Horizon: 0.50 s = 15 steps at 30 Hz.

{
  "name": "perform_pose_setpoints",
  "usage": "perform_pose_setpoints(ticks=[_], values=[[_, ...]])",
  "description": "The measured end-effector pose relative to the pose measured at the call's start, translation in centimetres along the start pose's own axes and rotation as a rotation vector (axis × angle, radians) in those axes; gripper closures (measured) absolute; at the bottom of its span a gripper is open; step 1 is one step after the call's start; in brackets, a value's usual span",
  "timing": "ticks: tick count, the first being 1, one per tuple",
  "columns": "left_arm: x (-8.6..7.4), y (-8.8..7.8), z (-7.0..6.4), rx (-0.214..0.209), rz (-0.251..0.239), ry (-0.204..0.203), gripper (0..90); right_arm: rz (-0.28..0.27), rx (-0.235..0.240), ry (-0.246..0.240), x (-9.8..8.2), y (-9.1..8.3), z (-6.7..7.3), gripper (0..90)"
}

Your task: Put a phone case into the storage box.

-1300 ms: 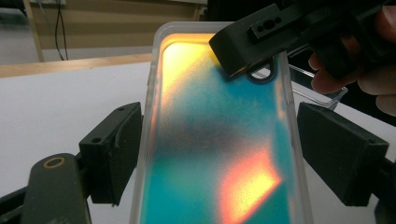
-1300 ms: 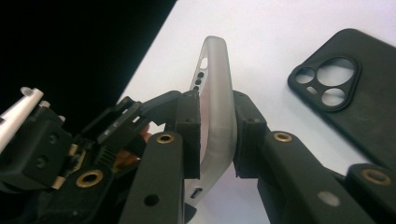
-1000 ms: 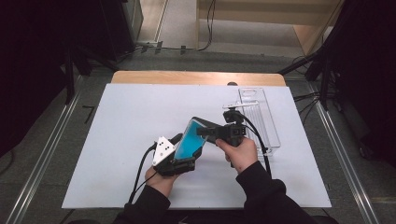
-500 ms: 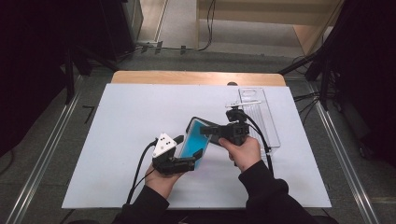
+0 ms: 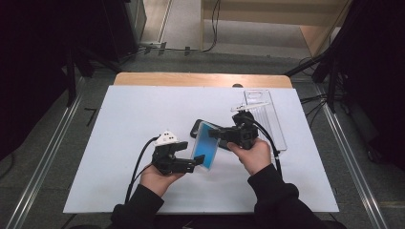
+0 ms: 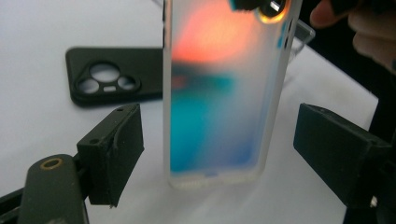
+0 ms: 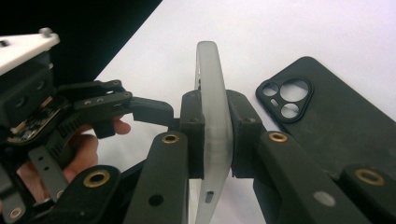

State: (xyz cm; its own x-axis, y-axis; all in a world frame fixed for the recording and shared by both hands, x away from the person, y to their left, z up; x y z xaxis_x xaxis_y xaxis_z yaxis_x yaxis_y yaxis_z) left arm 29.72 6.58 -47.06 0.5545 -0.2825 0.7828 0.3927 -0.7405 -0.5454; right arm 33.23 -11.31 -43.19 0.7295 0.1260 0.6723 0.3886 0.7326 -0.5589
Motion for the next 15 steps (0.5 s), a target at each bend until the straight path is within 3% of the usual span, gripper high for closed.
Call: perform_pose_setpoints(ticks=[4, 7, 15], values=[[0.3, -0.4, 0.3, 0.024, 0.012, 0.005, 16.0, 0.010, -0.008, -0.035, -0.1, -0.2, -0.1, 76.7], [0.7, -0.7, 0.3, 0.001, -0.005, 0.013, 16.1, 0.009, 0.001, -0.064, -0.2, -0.3, -0.2, 76.7], [1.0, -1.4, 0.5, -0.048, 0.049, 0.095, 23.8, 0.023, 0.019, -0.178, -0.5, -0.6, -0.1, 76.7]])
Point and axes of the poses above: each handheld gripper's, and its own axes: y roughly forward along the jaws, x roughly out of its top, z roughly to its left, the point moved 5 cm from there along y, roughly forward along the jaws, and after that the axes turned 2 degrees about -z, right-handed, at the moved point
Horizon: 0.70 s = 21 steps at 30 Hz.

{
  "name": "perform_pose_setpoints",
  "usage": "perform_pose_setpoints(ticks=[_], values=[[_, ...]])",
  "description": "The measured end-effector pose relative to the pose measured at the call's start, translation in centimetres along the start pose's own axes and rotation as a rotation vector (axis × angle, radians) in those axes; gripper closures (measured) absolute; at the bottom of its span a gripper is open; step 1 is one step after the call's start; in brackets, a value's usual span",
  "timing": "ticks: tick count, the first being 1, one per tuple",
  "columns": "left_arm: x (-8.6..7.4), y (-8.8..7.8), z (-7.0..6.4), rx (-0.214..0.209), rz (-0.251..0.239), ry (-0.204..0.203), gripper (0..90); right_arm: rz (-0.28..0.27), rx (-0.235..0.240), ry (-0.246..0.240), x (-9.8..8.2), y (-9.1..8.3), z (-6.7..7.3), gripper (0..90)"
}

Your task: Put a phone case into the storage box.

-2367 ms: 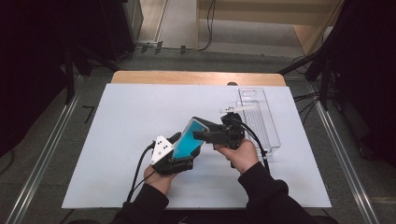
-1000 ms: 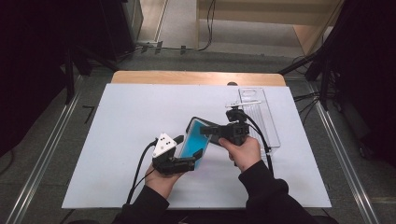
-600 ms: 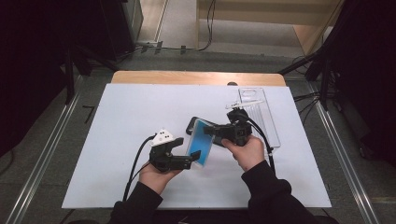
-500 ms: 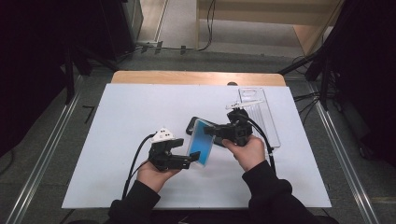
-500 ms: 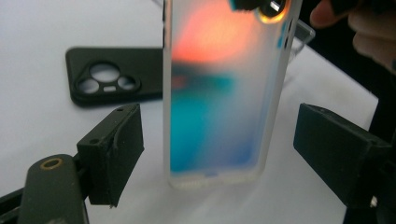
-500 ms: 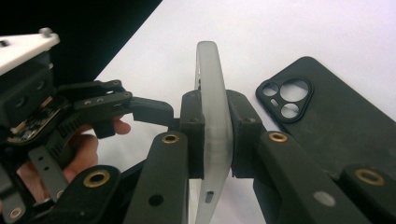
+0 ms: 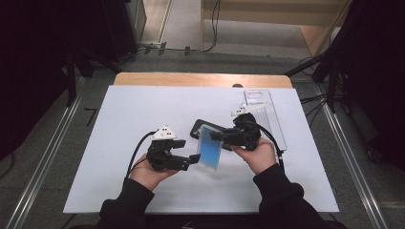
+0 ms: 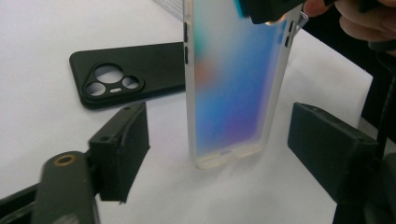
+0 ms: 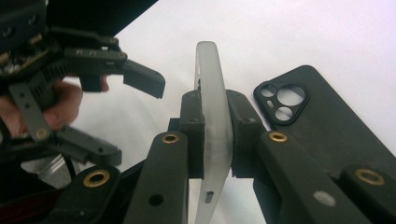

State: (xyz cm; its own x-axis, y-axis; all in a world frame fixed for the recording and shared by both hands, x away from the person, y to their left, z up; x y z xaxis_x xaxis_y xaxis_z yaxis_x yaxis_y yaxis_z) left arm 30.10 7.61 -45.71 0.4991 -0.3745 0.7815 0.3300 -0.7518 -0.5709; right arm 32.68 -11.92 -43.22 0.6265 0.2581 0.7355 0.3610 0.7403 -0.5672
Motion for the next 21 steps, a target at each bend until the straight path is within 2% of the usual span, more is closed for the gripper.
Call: perform_pose_setpoints(ticks=[2, 3, 5, 7, 10, 11, 16, 18, 21], values=[[0.1, -0.2, 0.1, -0.014, 0.017, 0.002, 23.8, 0.004, 0.016, -0.016, -0.1, -0.1, 0.0, 76.7], [0.2, -0.3, 0.1, -0.039, 0.019, -0.004, 23.9, 0.009, 0.026, -0.025, -0.1, -0.2, 0.0, 76.7], [0.4, -0.5, 0.4, -0.062, 0.031, -0.007, 24.0, 0.020, 0.041, -0.041, -0.2, -0.3, 0.0, 76.7], [0.7, -0.7, 0.6, -0.074, 0.038, -0.004, 27.4, 0.030, 0.060, -0.057, -0.3, -0.4, 0.0, 76.7], [1.1, -1.1, 0.6, -0.124, 0.046, -0.011, 28.8, 0.051, 0.087, -0.076, -0.5, -0.5, 0.1, 76.7], [1.3, -1.2, 0.6, -0.145, 0.047, -0.001, 32.7, 0.055, 0.094, -0.091, -0.6, -0.6, 0.1, 76.7], [2.1, -1.4, 0.5, -0.176, 0.050, 0.063, 33.5, 0.058, 0.132, -0.156, -0.6, -0.9, 0.5, 76.7], [2.4, -1.4, 0.4, -0.202, 0.058, 0.078, 33.6, 0.056, 0.148, -0.188, -0.5, -1.0, 0.8, 76.7], [2.5, -1.3, 0.3, -0.245, 0.085, 0.086, 35.9, 0.060, 0.169, -0.209, -0.4, -1.3, 1.1, 76.7]])
Point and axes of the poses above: each handheld gripper's, and its own axes: y roughly forward along the jaws, x roughly out of its top, z roughly to its left, the point moved 5 cm from there along y, roughly forward along the jaws, and after that the axes turned 2 degrees about -z, right-handed, at the moved point
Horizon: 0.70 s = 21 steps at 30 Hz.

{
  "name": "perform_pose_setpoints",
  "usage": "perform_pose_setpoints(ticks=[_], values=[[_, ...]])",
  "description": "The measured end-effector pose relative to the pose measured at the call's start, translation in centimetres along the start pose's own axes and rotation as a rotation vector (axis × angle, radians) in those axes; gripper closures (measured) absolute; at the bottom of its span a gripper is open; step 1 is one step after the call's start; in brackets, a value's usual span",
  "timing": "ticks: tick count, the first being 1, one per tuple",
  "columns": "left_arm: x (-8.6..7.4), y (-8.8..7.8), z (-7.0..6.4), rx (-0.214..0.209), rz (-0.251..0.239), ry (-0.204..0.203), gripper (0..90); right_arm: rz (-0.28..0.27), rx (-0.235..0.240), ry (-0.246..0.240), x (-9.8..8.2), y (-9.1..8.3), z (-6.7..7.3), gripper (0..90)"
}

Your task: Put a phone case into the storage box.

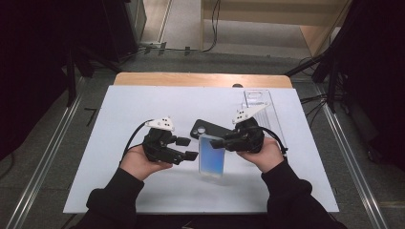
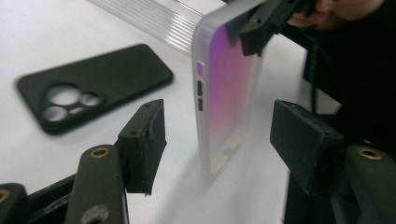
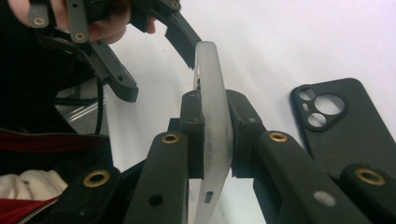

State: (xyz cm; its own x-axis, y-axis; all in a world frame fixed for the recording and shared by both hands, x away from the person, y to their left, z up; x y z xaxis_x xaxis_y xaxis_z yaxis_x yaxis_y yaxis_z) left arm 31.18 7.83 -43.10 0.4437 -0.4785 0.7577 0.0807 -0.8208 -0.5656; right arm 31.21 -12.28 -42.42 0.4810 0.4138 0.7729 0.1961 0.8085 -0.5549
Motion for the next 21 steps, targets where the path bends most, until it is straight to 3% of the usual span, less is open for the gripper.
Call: perform_pose_setpoints(ticks=[8, 14, 21], values=[[1.0, 0.2, 0.1, -0.060, 0.017, 0.074, 36.5, 0.013, 0.075, -0.019, -0.1, -0.1, 0.0, 76.7], [1.6, 0.8, 0.5, -0.108, 0.040, 0.092, 39.6, 0.022, 0.107, -0.057, -0.1, 0.0, 0.4, 76.7], [1.6, 1.3, 0.7, -0.157, 0.068, 0.110, 51.2, 0.027, 0.133, -0.087, -0.1, 0.2, 0.6, 76.7]])
Point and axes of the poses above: each handheld gripper's, and its own axes: y roughly forward along the jaws, x roughly out of its top, z roughly to its left, the point moved 5 cm from there along y, roughly forward along the jaws, and after that the axes turned 2 degrees about -z, right-handed, at the moved point
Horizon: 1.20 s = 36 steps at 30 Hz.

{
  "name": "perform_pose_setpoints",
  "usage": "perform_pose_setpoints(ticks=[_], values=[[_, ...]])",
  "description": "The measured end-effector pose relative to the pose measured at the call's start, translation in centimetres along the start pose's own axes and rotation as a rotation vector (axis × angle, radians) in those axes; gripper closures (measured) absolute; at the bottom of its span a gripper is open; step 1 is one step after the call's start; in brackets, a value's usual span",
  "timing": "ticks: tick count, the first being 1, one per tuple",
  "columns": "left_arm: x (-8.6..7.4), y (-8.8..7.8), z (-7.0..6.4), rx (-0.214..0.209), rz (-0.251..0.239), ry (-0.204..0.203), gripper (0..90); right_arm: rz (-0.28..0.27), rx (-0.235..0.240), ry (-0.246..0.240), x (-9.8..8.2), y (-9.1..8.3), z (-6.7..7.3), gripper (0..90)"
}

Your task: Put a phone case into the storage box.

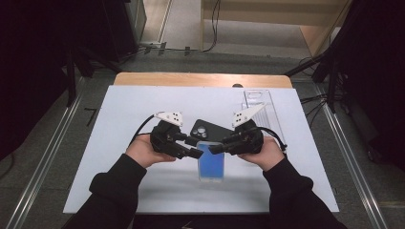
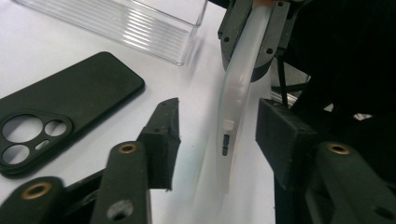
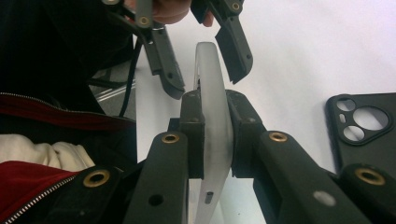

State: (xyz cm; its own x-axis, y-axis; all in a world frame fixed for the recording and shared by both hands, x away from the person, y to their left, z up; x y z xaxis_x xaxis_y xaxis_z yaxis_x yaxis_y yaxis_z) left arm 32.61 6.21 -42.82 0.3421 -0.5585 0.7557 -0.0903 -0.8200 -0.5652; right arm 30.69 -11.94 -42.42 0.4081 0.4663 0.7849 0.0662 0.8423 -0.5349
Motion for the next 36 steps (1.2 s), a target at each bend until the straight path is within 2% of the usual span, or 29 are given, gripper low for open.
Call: perform_pose_setpoints(ticks=[6, 11, 13, 17, 21, 24, 25, 27, 30, 33, 36], values=[[0.0, 0.0, 0.0, -0.039, -0.017, 0.014, 63.6, -0.009, 0.019, -0.013, 0.1, 0.0, 0.1, 76.7], [0.0, -0.1, -0.2, -0.065, -0.023, 0.032, 80.1, -0.009, 0.023, -0.024, 0.1, 0.2, 0.2, 76.7], [0.0, 0.0, -0.3, -0.074, -0.016, 0.017, 80.6, -0.009, 0.032, -0.022, 0.1, 0.3, 0.2, 76.7], [0.0, -0.1, -0.2, -0.059, -0.027, 0.012, 81.1, -0.005, 0.031, -0.016, 0.0, 0.3, 0.1, 75.9], [0.0, -0.2, -0.2, -0.046, -0.010, 0.004, 81.1, -0.032, 0.027, -0.010, 0.1, 0.0, 0.1, 61.7], [0.1, -0.6, 0.0, -0.024, -0.022, -0.042, 81.1, -0.066, -0.018, -0.027, 0.5, -0.3, 0.2, 49.7], [0.1, -0.7, 0.0, -0.018, -0.026, -0.055, 81.1, -0.088, -0.050, -0.025, 0.6, -0.4, 0.2, 44.9], [0.1, -1.0, 0.2, 0.006, -0.027, -0.063, 81.1, -0.121, -0.085, -0.031, 0.8, -0.5, 0.2, 37.8], [0.1, -1.5, 0.4, 0.047, -0.036, -0.089, 81.0, -0.141, -0.132, -0.016, 0.9, -0.5, 0.3, 29.9], [0.1, -1.9, 0.5, 0.082, -0.033, -0.132, 80.9, -0.156, -0.145, 0.004, 0.9, -0.3, 0.2, 25.5], [0.4, -2.2, 0.3, 0.120, -0.060, -0.160, 80.9, -0.149, -0.186, 0.019, 0.7, -0.1, -0.1, 21.6]])
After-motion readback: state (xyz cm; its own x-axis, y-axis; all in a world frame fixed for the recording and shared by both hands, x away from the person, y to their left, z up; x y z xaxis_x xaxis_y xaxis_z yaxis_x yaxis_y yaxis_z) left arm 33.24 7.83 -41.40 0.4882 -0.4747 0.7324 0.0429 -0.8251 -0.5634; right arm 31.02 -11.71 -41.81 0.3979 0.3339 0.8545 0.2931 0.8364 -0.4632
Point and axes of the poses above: each handheld gripper's, and its own axes: y roughly forward along the jaws, x roughly out of its top, z roughly to its left, the point moved 5 cm from there along y, roughly forward along the jaws, and after that the axes turned 2 degrees about -z, right-handed, at the moved point
